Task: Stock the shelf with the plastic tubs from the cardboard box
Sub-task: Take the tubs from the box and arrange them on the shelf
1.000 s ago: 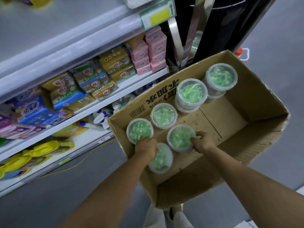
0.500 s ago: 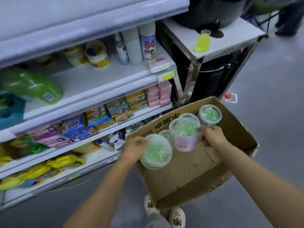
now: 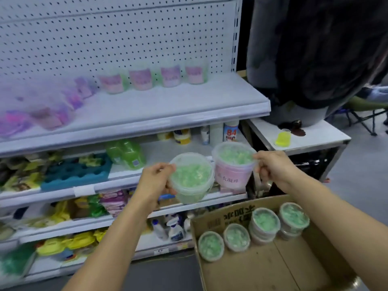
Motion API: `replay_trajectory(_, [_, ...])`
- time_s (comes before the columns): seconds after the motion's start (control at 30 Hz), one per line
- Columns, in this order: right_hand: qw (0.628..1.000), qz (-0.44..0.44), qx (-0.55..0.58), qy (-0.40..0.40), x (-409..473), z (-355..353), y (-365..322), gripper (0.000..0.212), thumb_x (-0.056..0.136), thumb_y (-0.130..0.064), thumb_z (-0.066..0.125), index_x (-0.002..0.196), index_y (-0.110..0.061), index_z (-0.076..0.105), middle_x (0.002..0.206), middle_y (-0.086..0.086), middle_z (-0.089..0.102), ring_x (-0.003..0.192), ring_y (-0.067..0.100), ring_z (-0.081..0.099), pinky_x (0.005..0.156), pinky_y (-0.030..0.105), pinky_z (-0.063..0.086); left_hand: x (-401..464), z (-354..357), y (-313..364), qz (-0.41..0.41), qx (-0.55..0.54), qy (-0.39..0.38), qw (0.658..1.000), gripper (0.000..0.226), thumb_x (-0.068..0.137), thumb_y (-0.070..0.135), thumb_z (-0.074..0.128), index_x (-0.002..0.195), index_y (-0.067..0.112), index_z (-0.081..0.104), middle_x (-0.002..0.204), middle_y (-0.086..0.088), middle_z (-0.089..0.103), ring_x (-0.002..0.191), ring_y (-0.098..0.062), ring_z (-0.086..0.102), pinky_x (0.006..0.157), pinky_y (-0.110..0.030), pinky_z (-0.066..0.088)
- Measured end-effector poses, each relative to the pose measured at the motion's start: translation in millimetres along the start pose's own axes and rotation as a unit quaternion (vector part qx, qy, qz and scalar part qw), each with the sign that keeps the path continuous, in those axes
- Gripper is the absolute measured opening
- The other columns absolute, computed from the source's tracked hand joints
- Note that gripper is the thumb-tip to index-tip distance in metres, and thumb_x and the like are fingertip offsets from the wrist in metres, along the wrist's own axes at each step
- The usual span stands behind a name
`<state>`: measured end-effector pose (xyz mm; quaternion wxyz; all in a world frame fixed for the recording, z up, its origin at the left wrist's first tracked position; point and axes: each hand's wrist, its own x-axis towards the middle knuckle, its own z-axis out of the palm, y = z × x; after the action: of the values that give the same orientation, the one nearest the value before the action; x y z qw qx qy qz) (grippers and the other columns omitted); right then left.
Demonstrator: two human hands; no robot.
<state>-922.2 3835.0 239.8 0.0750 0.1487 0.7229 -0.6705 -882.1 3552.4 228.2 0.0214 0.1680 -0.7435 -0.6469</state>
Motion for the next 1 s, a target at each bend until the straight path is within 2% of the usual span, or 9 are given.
replay_trajectory(0.17, [0.997,-0.059,0.013,-0.042,16,44,-61,0.018,0.089,-0.012,0.056,0.072,-0.007,0.057,0.048,0.009,0.051,0.036,0.014,0.030,0.046,0.023,0.024,14,-46,39,0.026,-0.042,0.041,0.998,0.014,0.093,0.017,0.060,0.094,0.006,0.067,0.063,-0.007,0.047,0.048,-0.015,0.045,0.046,-0.027,0.054])
replay_trajectory(0.33, [0.994,-0.085,0.036,-0.058,39,101,-118,0.018,0.089,-0.009,0.055,0.071,-0.006,0.054,0.043,0.007,0.052,0.031,0.012,0.031,0.040,0.019,0.024,45,-92,65,0.038,-0.079,0.076,0.993,0.014,0.091,0.015,0.062,0.090,0.002,0.067,0.053,-0.003,0.042,0.038,-0.011,0.046,0.044,-0.028,0.053])
replay_trajectory(0.5, [0.991,-0.103,0.039,-0.076,65,173,-165,0.013,0.090,-0.007,0.054,0.077,-0.006,0.054,0.050,0.009,0.052,0.041,0.014,0.031,0.049,0.026,0.025,79,-135,82,0.036,-0.106,0.097,0.989,0.013,0.090,0.016,0.063,0.083,0.004,0.062,0.055,-0.004,0.038,0.044,-0.015,0.045,0.044,-0.026,0.053])
replay_trajectory(0.67, [0.987,-0.125,-0.004,-0.101,93,257,-194,0.017,0.090,-0.004,0.052,0.074,-0.007,0.052,0.055,0.011,0.051,0.044,0.016,0.029,0.049,0.027,0.024,104,-172,91,0.026,-0.119,0.108,0.987,0.014,0.091,0.018,0.063,0.089,0.004,0.064,0.061,-0.006,0.041,0.050,-0.018,0.046,0.046,-0.027,0.053])
replay_trajectory(0.83, [0.986,-0.114,-0.051,-0.115,123,332,-205,0.004,0.089,-0.004,0.051,0.090,-0.004,0.055,0.058,0.011,0.053,0.047,0.017,0.031,0.047,0.025,0.025,124,-201,96,0.014,-0.133,0.109,0.985,0.016,0.087,0.020,0.067,0.093,0.005,0.065,0.059,-0.006,0.042,0.048,-0.016,0.046,0.044,-0.024,0.051])
replay_trajectory(1.0, [0.983,-0.111,-0.071,-0.127,144,374,-205,0.015,0.088,-0.004,0.051,0.102,-0.002,0.053,0.059,0.011,0.052,0.048,0.018,0.034,0.044,0.023,0.024,133,-214,96,0.002,-0.138,0.091,0.986,0.016,0.086,0.020,0.067,0.091,0.004,0.066,0.059,-0.006,0.039,0.048,-0.016,0.044,0.043,-0.023,0.049])
